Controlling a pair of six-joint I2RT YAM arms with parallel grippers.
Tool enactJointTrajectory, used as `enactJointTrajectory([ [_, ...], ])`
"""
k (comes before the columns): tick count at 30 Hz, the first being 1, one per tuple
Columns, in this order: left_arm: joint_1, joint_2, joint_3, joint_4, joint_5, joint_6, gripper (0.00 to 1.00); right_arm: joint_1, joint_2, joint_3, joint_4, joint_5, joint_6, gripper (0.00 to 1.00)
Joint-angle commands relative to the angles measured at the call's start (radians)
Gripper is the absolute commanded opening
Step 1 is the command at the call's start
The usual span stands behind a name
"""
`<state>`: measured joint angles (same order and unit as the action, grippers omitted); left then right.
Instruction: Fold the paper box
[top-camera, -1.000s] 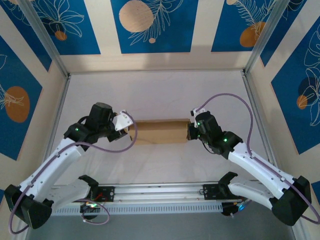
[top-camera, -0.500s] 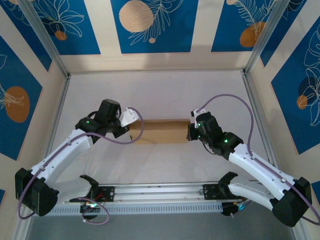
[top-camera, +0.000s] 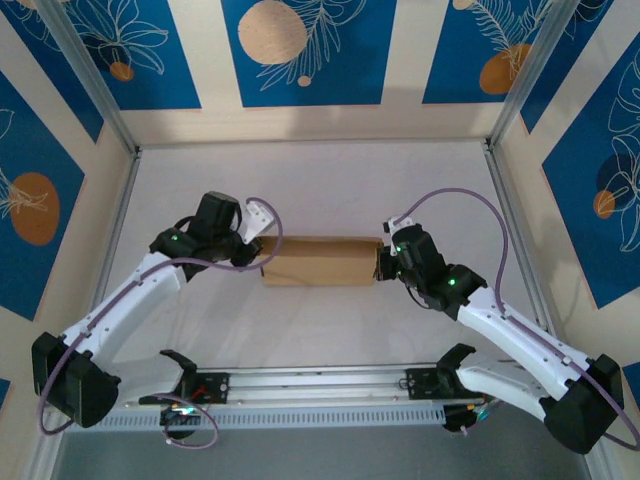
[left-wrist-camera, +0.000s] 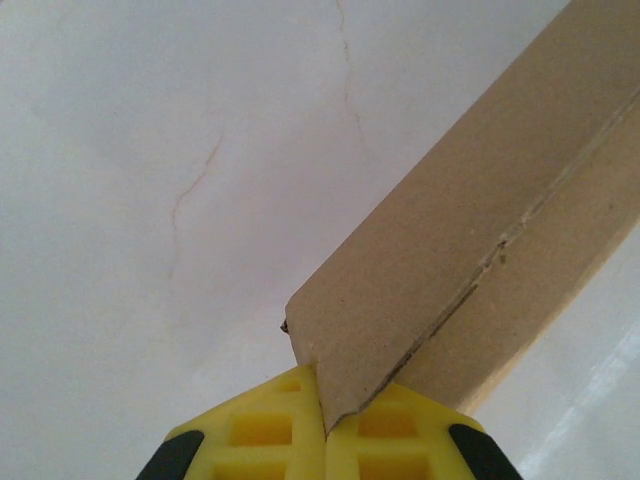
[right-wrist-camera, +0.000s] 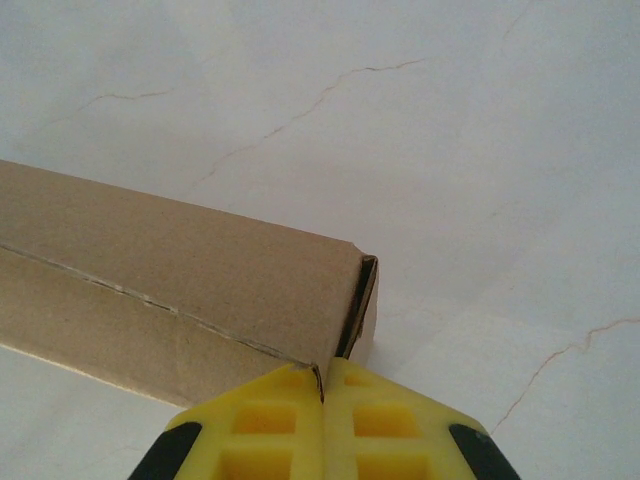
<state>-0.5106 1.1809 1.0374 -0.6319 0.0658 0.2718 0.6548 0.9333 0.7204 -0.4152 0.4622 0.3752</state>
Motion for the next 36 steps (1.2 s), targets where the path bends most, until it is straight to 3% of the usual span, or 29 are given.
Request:
enactJointTrajectory([
  [1, -0.006, 0.022, 0.063, 0.003, 0.139, -0.13, 0.0, 0.024, 0.024, -0.028, -0.069, -0.02, 0.004, 0.0],
  [8, -0.005, 0.14, 0.223, -0.2, 0.112, -0.262, 0.0, 0.061, 0.054, -0.019, -0.07, 0.021, -0.008, 0.0],
  [15, -0.005, 0.283, 0.39, -0.366, 0.202, -0.336, 0.0, 0.077, 0.06, -0.016, -0.076, 0.038, -0.016, 0.0],
  [22, -0.002, 0.272, 0.379, -0.316, 0.243, -0.491, 0.0, 0.083, 0.062, -0.015, -0.078, 0.04, -0.017, 0.0],
  [30, 0.048, 0.285, 0.339, -0.255, 0.363, -0.647, 0.0, 0.092, 0.072, -0.012, -0.077, 0.04, -0.016, 0.0],
  [36, 0.055, 0.269, 0.321, -0.256, 0.304, -0.594, 0.0, 0.095, 0.071, -0.013, -0.082, 0.043, -0.013, 0.0],
])
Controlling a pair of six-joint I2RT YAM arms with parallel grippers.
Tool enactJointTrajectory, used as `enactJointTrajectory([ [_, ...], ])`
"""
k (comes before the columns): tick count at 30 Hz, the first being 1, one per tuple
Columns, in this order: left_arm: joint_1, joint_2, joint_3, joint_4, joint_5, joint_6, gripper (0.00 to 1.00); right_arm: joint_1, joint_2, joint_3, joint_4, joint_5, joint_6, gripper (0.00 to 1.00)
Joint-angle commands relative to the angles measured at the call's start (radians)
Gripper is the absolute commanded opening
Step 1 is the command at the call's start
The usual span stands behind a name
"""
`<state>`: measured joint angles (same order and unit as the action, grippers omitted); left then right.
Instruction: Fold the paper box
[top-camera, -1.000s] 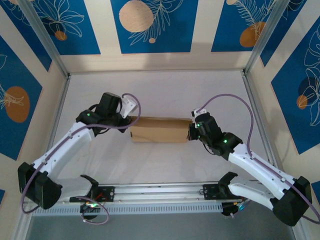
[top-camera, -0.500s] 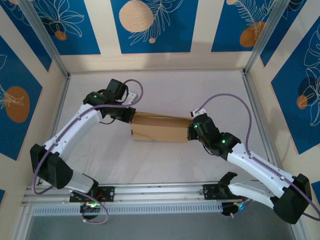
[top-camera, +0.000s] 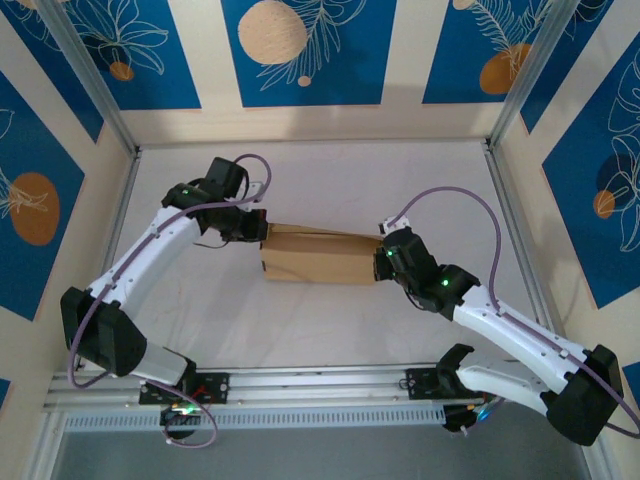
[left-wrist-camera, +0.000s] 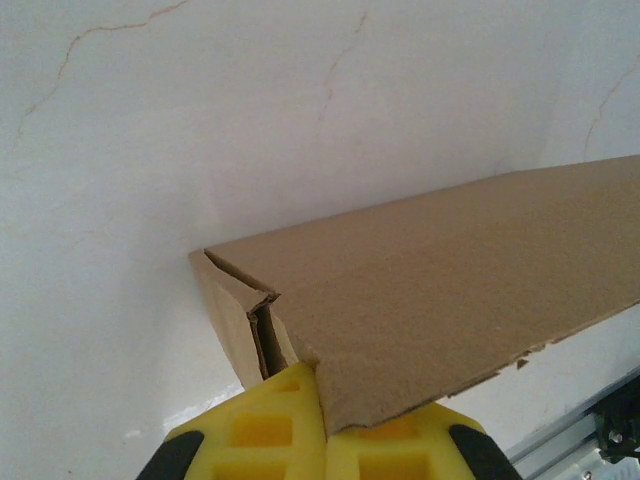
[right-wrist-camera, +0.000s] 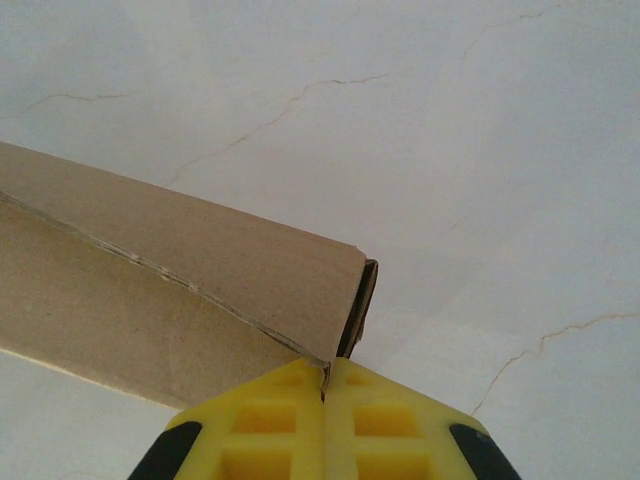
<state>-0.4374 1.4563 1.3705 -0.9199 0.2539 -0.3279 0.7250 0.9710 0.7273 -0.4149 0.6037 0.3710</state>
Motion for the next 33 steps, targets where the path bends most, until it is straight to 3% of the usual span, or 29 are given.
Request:
enactJointTrajectory([
  [1, -0.018, -0.01, -0.017, 0.029, 0.098, 0.019, 0.0, 0.025, 0.032, -0.02, -0.08, -0.099, -0.009, 0.0],
  [8, -0.018, -0.041, -0.065, 0.038, -0.008, 0.085, 0.0, 0.025, 0.032, -0.024, -0.075, -0.097, -0.004, 0.0],
  [23, -0.032, -0.177, -0.279, 0.249, -0.067, 0.076, 0.0, 0.025, 0.006, -0.019, -0.095, -0.113, 0.01, 0.0],
  [33, -0.031, -0.19, -0.252, 0.225, -0.107, 0.118, 0.0, 0.024, 0.012, -0.001, -0.111, -0.113, 0.011, 0.0],
])
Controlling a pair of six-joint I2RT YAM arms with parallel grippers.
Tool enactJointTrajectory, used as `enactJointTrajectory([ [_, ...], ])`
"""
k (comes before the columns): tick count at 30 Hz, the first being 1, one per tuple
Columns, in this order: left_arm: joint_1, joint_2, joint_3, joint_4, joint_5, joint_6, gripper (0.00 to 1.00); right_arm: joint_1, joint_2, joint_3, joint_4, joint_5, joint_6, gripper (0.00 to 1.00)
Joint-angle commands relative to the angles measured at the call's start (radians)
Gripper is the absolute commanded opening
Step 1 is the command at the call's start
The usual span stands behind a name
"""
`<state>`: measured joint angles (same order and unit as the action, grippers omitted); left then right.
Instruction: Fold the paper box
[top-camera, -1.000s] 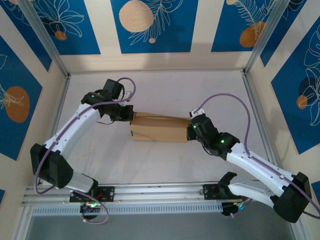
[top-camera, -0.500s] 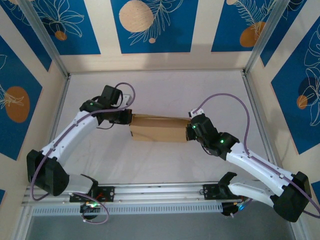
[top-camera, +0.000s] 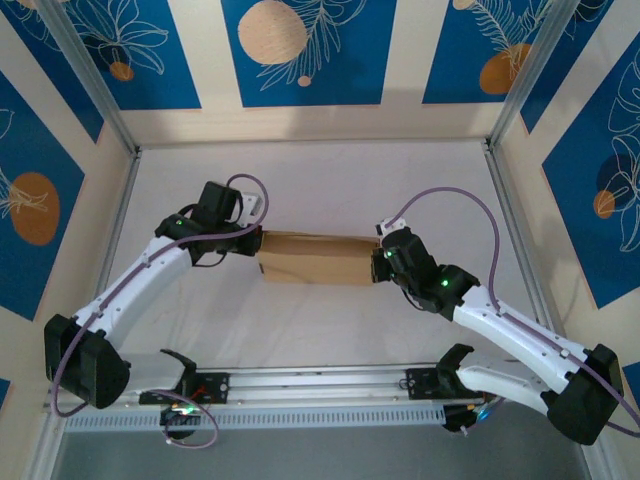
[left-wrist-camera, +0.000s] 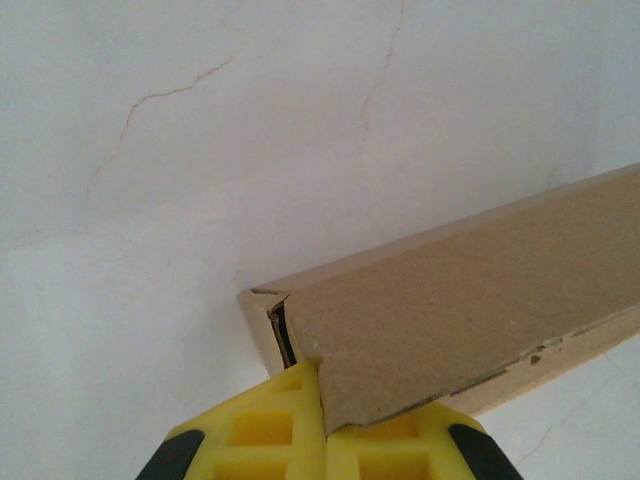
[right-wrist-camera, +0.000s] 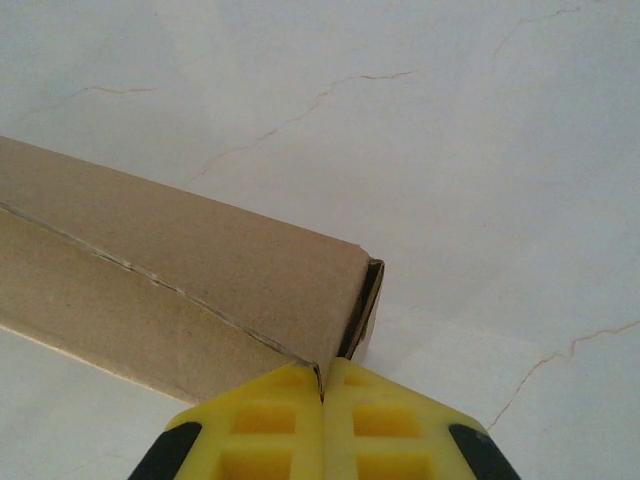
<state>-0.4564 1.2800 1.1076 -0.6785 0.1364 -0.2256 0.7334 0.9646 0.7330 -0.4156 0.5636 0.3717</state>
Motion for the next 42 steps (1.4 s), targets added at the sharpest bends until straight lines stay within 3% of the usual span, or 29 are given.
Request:
enactJointTrajectory([
  [1, -0.012, -0.012, 0.01, -0.018, 0.009, 0.016, 0.0, 0.015, 0.019, -0.007, -0.11, -0.071, 0.01, 0.0],
  [9, -0.026, -0.026, -0.001, -0.006, -0.008, 0.044, 0.0, 0.016, 0.018, -0.009, -0.118, -0.067, 0.011, 0.0],
  [23, -0.14, -0.21, -0.256, 0.233, -0.173, -0.02, 0.0, 0.009, -0.007, -0.016, -0.125, -0.076, 0.035, 0.0],
  [27, -0.145, -0.233, -0.292, 0.257, -0.159, -0.043, 0.12, 0.003, -0.007, -0.026, -0.121, -0.083, 0.04, 0.0],
  [30, -0.145, -0.249, -0.289, 0.245, -0.137, -0.049, 0.32, -0.001, -0.006, -0.034, -0.124, -0.076, 0.041, 0.0],
  [33, -0.144, -0.285, -0.279, 0.229, -0.12, -0.059, 0.42, -0.003, -0.007, -0.041, -0.123, -0.072, 0.044, 0.0],
  [42, -0.142, -0.413, -0.27, 0.194, -0.115, -0.086, 0.43, -0.002, -0.004, -0.045, -0.118, -0.076, 0.055, 0.0],
])
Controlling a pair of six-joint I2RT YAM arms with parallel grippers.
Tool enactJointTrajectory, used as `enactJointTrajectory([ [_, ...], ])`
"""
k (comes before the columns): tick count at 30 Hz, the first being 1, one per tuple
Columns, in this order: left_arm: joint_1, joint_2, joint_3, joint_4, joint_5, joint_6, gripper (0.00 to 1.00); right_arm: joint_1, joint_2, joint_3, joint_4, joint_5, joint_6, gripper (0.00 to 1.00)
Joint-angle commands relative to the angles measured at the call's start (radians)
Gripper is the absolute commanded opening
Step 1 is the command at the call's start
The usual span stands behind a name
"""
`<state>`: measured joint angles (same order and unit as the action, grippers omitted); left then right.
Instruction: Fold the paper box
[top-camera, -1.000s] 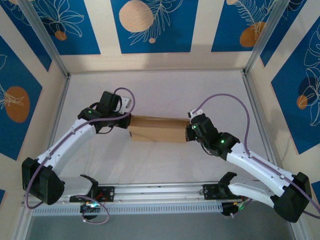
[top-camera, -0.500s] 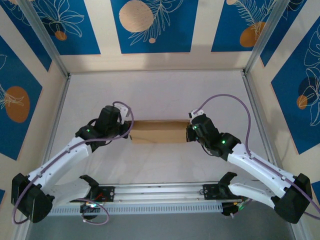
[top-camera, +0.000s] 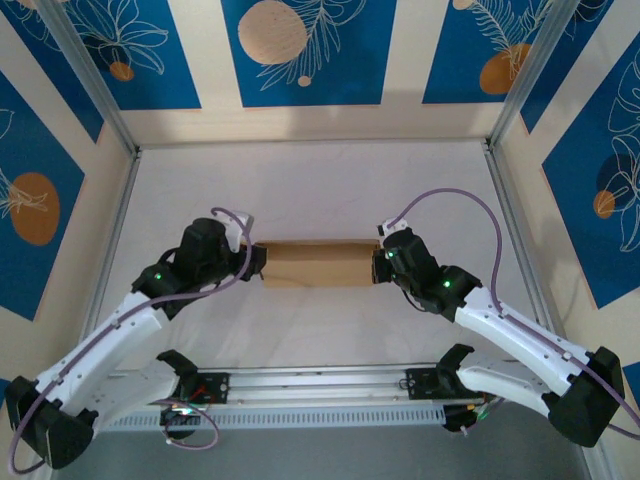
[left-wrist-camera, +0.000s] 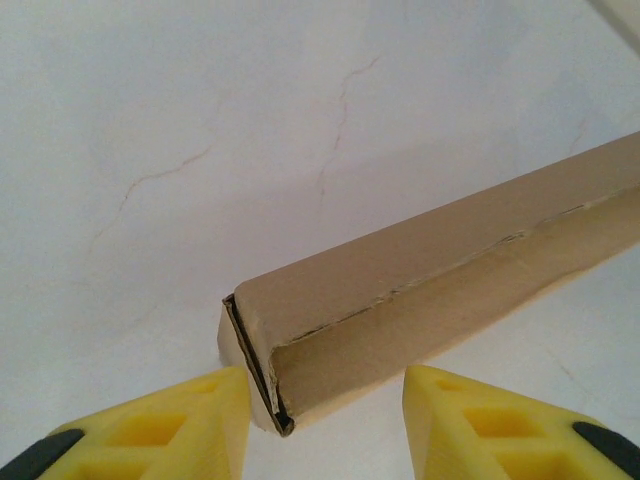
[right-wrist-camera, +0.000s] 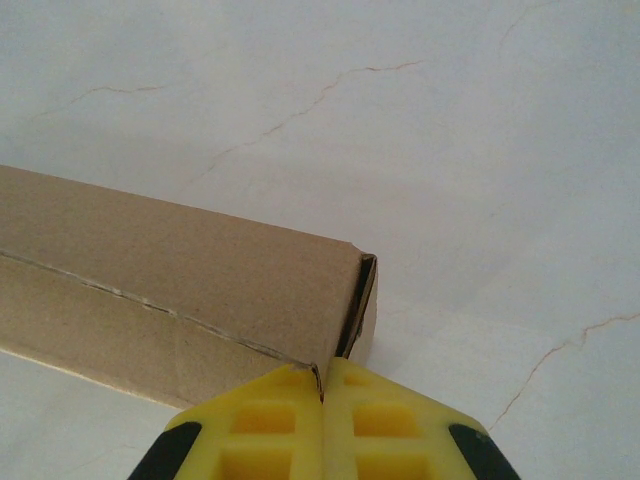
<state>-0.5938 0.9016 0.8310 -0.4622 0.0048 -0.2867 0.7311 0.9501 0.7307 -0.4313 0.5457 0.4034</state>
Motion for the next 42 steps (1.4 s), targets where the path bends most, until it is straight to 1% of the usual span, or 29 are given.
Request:
enactJointTrajectory([
  [1, -0.005, -0.046, 0.008, -0.022, -0.005, -0.045, 0.43, 0.001, 0.011, -0.043, -0.104, -0.059, 0.026, 0.0],
  [5, -0.002, -0.033, 0.02, 0.017, -0.063, -0.094, 0.45, 0.005, 0.01, -0.045, -0.103, -0.058, 0.031, 0.0],
  [10, -0.002, 0.075, 0.068, 0.034, -0.094, -0.104, 0.44, 0.007, 0.009, -0.05, -0.102, -0.053, 0.04, 0.0],
  [15, -0.003, 0.107, 0.008, 0.086, -0.113, -0.118, 0.42, 0.01, 0.003, -0.054, -0.104, -0.056, 0.044, 0.0],
  [23, -0.003, 0.081, -0.075, 0.107, -0.092, -0.162, 0.35, 0.012, -0.009, -0.051, -0.115, -0.063, 0.05, 0.0],
  [28, -0.001, 0.058, -0.115, 0.112, -0.093, -0.184, 0.34, 0.013, -0.017, -0.052, -0.119, -0.085, 0.06, 0.0],
  [29, -0.003, 0.06, -0.12, 0.114, -0.092, -0.185, 0.34, 0.012, -0.017, -0.051, -0.122, -0.086, 0.062, 0.01],
  [34, -0.003, 0.079, -0.118, 0.126, -0.092, -0.194, 0.34, 0.007, -0.039, -0.041, -0.139, -0.119, 0.063, 0.23],
  [36, -0.002, 0.083, -0.111, 0.127, -0.092, -0.193, 0.34, 0.004, -0.044, -0.031, -0.154, -0.126, 0.063, 0.25],
  [42, -0.003, 0.105, -0.102, 0.124, -0.092, -0.183, 0.34, -0.01, -0.072, -0.023, -0.169, -0.148, 0.045, 0.26],
])
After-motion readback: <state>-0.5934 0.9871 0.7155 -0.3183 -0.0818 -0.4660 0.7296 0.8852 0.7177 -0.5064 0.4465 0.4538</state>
